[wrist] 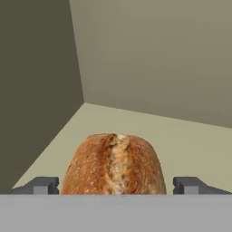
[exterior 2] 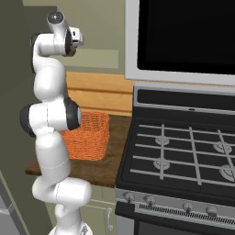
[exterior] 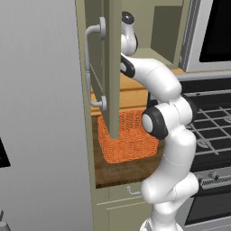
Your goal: Open the cabinet, pick up the bread from the cabinet and place it in the basket. Then move the basket to the dining counter.
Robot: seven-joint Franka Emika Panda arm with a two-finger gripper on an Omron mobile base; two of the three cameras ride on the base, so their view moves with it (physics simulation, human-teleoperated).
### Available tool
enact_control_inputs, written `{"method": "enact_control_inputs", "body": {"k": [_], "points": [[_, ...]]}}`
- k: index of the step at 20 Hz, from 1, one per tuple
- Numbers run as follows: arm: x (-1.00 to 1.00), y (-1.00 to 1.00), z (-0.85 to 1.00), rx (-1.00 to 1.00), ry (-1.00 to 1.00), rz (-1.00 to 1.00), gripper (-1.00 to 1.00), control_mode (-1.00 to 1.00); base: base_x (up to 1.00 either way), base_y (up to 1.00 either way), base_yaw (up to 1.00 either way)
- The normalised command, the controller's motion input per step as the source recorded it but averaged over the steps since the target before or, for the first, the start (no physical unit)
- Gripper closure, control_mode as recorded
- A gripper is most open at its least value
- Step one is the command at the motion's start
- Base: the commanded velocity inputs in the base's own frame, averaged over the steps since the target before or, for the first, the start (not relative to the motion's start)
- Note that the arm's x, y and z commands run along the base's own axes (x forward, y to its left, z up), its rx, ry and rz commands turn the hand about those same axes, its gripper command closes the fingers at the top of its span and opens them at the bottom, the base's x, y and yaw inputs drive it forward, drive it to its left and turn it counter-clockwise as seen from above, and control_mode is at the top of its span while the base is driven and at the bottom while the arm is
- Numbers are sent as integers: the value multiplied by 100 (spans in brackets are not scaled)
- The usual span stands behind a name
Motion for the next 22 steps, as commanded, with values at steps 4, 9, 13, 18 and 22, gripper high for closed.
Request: {"method": "enact_control_inputs", "body": {"k": [4,9,13,18,22], "points": [[18,0,-21,0,0,0,-100,-100,0,0,0],[10,0,-23,0,0,0,-100,-100,0,0,0],[1,0,-24,0,-3,0,-100,-100,0,0,0],[0,0,-14,0,-3,0,-100,-100,0,0,0],[0,0,-22,2,-9,0,100,-100,0,0,0]]}}
